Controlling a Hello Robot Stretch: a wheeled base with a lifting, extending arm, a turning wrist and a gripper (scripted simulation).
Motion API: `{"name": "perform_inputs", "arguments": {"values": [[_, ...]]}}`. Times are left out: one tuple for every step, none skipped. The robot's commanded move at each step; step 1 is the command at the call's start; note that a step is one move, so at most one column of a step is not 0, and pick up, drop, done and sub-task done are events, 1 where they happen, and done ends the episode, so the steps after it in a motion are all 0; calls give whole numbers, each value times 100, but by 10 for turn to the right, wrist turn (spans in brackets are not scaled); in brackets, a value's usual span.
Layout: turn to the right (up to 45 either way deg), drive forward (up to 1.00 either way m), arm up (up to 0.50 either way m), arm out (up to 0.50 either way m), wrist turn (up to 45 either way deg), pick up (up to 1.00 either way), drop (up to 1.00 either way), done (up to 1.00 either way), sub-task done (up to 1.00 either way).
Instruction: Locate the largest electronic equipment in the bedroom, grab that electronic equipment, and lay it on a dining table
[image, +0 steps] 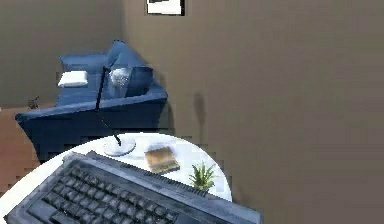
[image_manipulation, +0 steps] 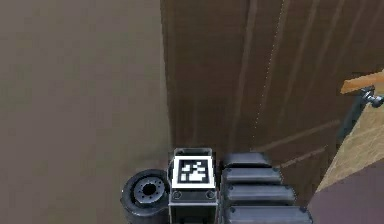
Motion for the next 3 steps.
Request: {"name": "perform_inputs", "arguments": {"values": [[-360,0,0,0,0,0,0,0,0],[300,0,0,0,0,0,0,0,0],[30,0,0,0,0,0,0,0,0]]}}
